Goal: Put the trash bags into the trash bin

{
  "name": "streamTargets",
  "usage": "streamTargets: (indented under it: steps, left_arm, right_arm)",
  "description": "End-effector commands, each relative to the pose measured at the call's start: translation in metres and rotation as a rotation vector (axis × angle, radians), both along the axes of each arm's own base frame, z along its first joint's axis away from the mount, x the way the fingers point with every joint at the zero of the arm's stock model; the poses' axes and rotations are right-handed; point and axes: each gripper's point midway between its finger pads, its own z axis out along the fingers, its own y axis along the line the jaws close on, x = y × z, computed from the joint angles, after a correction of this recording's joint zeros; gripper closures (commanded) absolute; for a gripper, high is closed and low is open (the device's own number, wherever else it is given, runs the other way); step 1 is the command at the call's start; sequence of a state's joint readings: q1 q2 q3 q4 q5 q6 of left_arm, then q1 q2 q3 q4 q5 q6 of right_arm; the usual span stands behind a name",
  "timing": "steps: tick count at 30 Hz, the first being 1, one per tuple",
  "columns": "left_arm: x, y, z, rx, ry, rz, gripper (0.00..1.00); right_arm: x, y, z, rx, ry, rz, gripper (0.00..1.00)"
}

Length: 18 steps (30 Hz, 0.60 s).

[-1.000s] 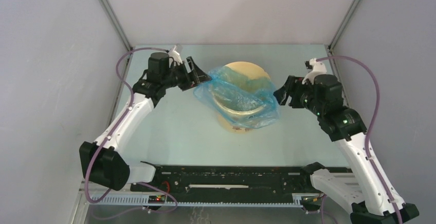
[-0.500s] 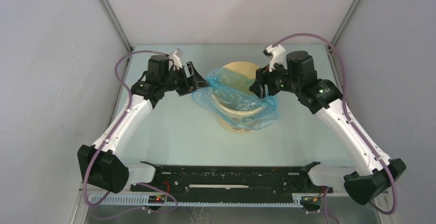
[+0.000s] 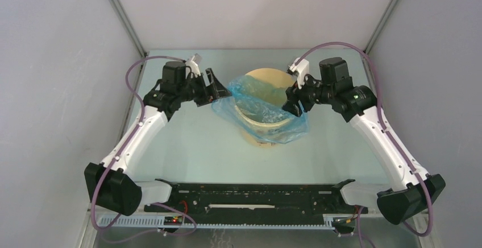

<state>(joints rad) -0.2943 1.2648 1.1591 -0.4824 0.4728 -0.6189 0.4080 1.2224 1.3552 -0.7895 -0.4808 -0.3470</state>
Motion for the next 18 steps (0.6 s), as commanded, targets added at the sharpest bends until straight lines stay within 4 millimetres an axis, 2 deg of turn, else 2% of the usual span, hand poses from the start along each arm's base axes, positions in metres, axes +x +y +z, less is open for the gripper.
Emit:
streamTargets:
  steps: [1, 8, 12, 13, 14, 16, 17, 18]
  left_arm:
    - [-0.008, 0.001, 0.003, 0.002, -0.024, -0.017, 0.19]
    - [-0.011, 0.001, 0.003, -0.004, -0.021, -0.015, 0.20]
    - [-0.011, 0.001, 0.002, -0.004, -0.020, -0.014, 0.19]
    - [-0.011, 0.001, 0.003, -0.006, -0.020, -0.014, 0.19]
    - [-0.011, 0.001, 0.003, -0.006, -0.020, -0.014, 0.20]
    - [-0.012, 0.001, 0.003, -0.006, -0.021, -0.014, 0.20]
    - [-0.011, 0.001, 0.003, -0.005, -0.022, -0.011, 0.20]
    - [-0.011, 0.001, 0.004, -0.007, -0.022, -0.012, 0.19]
  right_arm:
    - [0.003, 0.003, 0.011, -0.002, -0.097, 0.062, 0.34]
    - [0.007, 0.010, -0.015, -0.077, -0.078, 0.111, 0.31]
    - [0.021, 0.016, -0.014, -0.076, -0.113, 0.083, 0.33]
    - [0.024, 0.018, -0.011, -0.068, -0.118, 0.076, 0.37]
    - [0.025, 0.020, -0.009, -0.061, -0.122, 0.076, 0.45]
    - [0.026, 0.019, -0.003, -0.051, -0.125, 0.058, 0.70]
    - [0.027, 0.017, 0.000, -0.045, -0.125, 0.042, 0.86]
    - [0.028, 0.014, 0.004, -0.034, -0.127, 0.022, 0.92]
